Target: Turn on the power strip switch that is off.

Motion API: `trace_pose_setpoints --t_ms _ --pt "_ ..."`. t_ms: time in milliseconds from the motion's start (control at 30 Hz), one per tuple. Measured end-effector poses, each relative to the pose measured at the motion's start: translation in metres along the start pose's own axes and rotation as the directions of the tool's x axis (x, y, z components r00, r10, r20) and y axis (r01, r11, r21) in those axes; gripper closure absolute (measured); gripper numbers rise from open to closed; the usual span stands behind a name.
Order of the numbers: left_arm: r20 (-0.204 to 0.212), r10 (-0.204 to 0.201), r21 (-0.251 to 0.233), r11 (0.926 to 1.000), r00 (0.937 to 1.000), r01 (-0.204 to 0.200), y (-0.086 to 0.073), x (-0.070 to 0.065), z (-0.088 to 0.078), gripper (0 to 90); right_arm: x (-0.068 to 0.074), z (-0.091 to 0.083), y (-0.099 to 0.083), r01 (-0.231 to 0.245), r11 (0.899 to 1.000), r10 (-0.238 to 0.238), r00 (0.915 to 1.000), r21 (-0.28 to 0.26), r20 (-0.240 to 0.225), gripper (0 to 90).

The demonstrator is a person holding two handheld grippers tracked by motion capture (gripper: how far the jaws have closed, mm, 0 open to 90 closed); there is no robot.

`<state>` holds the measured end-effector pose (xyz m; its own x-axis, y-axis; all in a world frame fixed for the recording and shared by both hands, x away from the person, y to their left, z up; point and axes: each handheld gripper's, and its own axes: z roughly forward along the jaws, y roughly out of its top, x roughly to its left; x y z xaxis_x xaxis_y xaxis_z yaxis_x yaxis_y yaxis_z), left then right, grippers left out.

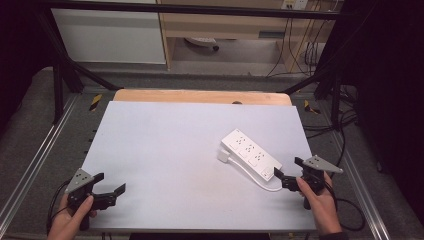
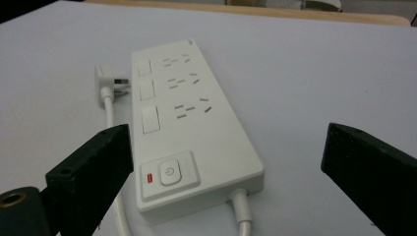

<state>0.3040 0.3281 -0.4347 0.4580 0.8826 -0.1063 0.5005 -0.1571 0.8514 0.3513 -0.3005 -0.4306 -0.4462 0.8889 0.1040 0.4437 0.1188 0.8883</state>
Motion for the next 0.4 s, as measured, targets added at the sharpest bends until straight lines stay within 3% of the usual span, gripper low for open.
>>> trace_pose_setpoints --t_ms 200,400 --pt "0.002 0.002 0.000 1.0000 1.0000 -0.002 0.000 0.000 0.000 6.9 0.003 0.007 -0.010 0.019 0.998 -0.019 0.9998 0.067 -0.003 5.4" --pt "0.003 0.003 0.001 1.0000 1.0000 -0.003 0.000 -0.001 0.001 6.9 0.005 0.011 -0.021 0.048 0.985 -0.047 0.9989 0.165 -0.006 5.2"
